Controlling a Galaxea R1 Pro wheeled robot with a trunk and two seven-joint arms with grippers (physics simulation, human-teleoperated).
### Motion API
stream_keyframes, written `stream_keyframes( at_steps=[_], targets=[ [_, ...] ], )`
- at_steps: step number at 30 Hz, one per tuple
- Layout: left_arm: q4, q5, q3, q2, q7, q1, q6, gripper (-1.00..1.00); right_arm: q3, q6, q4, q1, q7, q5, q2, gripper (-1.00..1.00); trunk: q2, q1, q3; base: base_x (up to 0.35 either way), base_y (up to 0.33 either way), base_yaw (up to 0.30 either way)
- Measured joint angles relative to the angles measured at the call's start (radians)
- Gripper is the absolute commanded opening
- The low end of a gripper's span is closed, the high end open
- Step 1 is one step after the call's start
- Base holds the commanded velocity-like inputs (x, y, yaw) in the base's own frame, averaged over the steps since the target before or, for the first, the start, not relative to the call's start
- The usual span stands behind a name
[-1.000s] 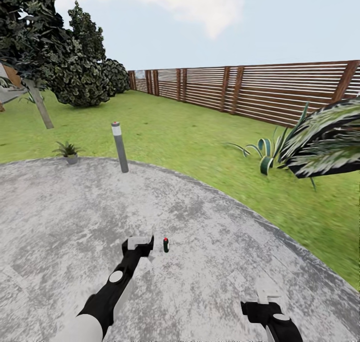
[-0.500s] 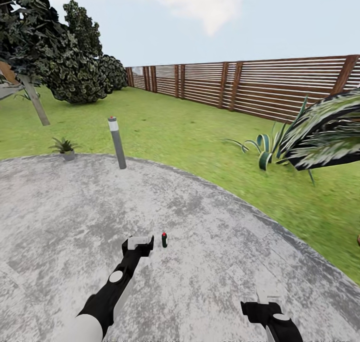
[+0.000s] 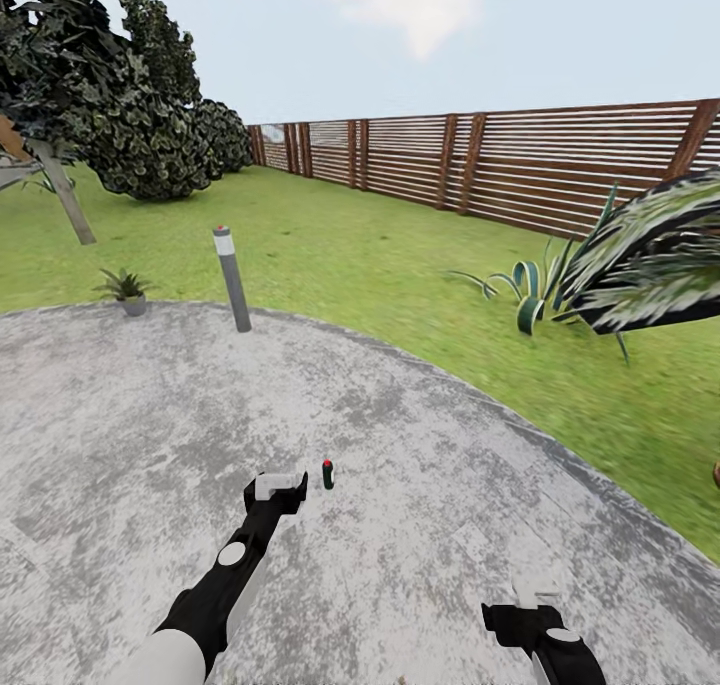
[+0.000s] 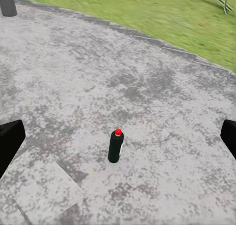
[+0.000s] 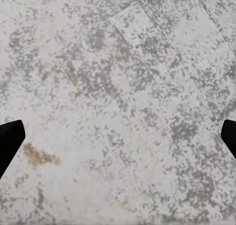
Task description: Pick up the pesticide atomizer in the garden and spray insectifuge to fully cover both potted plants in the garden.
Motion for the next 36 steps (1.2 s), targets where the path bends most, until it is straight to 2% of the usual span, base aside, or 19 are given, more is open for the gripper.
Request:
stream_keyframes(
  at_steps=[10,24,36],
  targets=[
    [0.000,0.000,0.000,0.000,0.000,0.000,0.001,1.00,0.001,0.000,0.001,0.000,0.000,-0.001,0.000,1.00,0.000,0.000,-0.003,0.282,0.000,-0.014],
    [0.000,0.000,-0.001,0.000,0.000,0.000,0.000,1.00,0.002,0.000,0.000,0.000,0.000,-0.001,0.000,1.00,0.000,0.000,-0.010,0.064,0.000,-0.213],
    [0.000,0.000,-0.001,0.000,0.000,0.000,0.000,1.00,0.002,0.000,0.000,0.000,0.000,0.000,0.000,1.00,0.000,0.000,-0.011,0.237,0.000,-0.021]
  ],
)
